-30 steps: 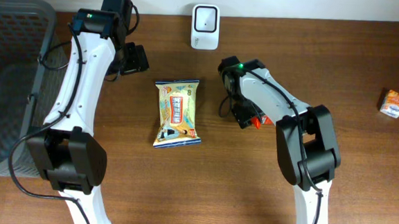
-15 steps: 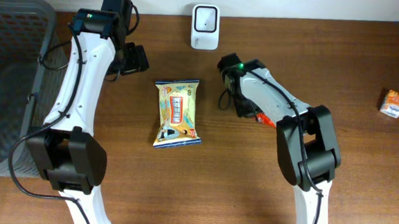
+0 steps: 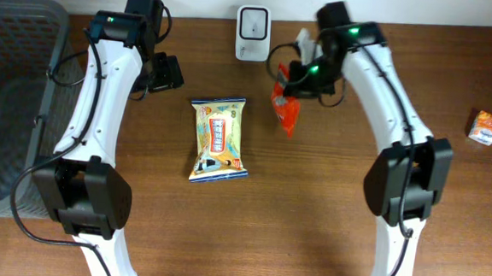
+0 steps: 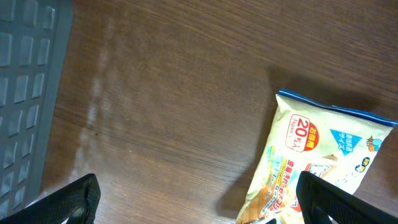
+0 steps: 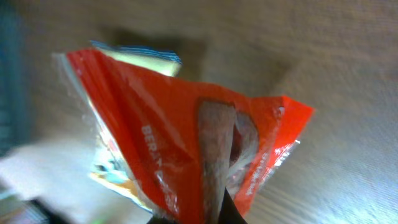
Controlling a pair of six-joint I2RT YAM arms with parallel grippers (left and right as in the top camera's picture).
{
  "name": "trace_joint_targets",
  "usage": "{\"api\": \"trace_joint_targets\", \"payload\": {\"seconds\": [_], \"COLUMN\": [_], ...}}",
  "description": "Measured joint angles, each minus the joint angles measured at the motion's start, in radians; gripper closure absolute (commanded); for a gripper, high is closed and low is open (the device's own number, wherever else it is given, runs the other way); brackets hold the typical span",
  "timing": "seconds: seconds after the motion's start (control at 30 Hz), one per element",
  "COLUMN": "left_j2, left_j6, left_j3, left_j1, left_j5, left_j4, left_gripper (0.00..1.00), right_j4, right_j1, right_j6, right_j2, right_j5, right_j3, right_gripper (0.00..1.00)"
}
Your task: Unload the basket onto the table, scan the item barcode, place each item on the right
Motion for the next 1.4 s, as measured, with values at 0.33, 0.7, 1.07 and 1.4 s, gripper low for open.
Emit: {"api": "trace_joint_targets", "payload": {"seconds": [0.33,0.7,1.07,1.4], "left_j2": [0.0,0.0,0.0,0.0], "left_j6": [0.0,0.0,0.0,0.0], "left_j3": [0.0,0.0,0.0,0.0], "left_j1": [0.0,0.0,0.0,0.0], "left_j5": [0.0,0.0,0.0,0.0], "left_j4": [0.0,0.0,0.0,0.0], "left_gripper": [0.01,0.01,0.01,0.01], "right_j4": [0.292,0.084,-0.358,-0.055], "right_j1": [-0.169,-0.335,-0.358,-0.187], "right_j6": [0.052,0.11,0.042,0.024], "right_j2": [0.003,0.004,-0.019,-0.019], "right_j5": [-0.557,-0.079,0.303,0.344], "right_j3": [-0.353,-0.401,-0.035,-0.314], "right_gripper": [0.88,0.7,0.88,0.91]}}
